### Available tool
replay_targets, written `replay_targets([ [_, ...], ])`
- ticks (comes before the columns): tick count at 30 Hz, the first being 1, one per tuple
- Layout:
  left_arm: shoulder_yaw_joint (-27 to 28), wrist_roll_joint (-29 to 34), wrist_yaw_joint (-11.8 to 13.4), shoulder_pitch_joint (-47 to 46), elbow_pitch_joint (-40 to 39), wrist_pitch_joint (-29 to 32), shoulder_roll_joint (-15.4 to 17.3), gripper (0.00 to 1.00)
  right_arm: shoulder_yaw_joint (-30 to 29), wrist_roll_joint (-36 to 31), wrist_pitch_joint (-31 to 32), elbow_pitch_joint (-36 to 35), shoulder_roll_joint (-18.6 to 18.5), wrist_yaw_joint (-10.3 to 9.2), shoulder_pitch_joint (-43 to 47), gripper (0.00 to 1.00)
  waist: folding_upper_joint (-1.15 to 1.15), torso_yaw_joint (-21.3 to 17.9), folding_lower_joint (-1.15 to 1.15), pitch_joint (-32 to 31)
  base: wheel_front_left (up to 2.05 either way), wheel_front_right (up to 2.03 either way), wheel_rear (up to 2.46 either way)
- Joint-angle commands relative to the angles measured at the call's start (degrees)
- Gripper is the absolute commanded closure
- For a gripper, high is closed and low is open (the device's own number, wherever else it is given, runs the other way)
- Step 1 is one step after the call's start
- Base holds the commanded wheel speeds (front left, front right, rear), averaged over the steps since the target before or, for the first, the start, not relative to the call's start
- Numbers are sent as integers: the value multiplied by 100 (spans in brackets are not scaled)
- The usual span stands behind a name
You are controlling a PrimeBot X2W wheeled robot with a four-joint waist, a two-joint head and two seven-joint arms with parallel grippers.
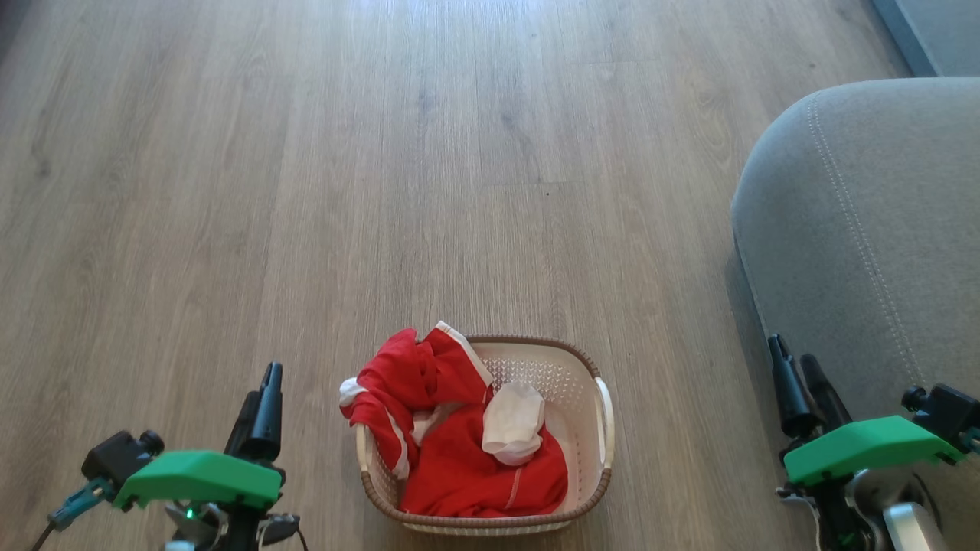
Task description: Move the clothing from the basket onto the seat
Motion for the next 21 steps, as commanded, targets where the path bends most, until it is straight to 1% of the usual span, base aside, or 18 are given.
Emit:
replay_targets([
  [1, 44, 156, 5, -293, -202, -86, 51, 0, 85, -191, -103, -170, -147, 1, -324, 0, 0, 2, 0, 0, 0, 0, 0],
  [21, -55, 1494, 91, -329, -259, -421, 64, 0, 365, -1655, -441, -72, -252, 1, -425, 0, 0, -11, 0, 1, 0, 0, 0],
])
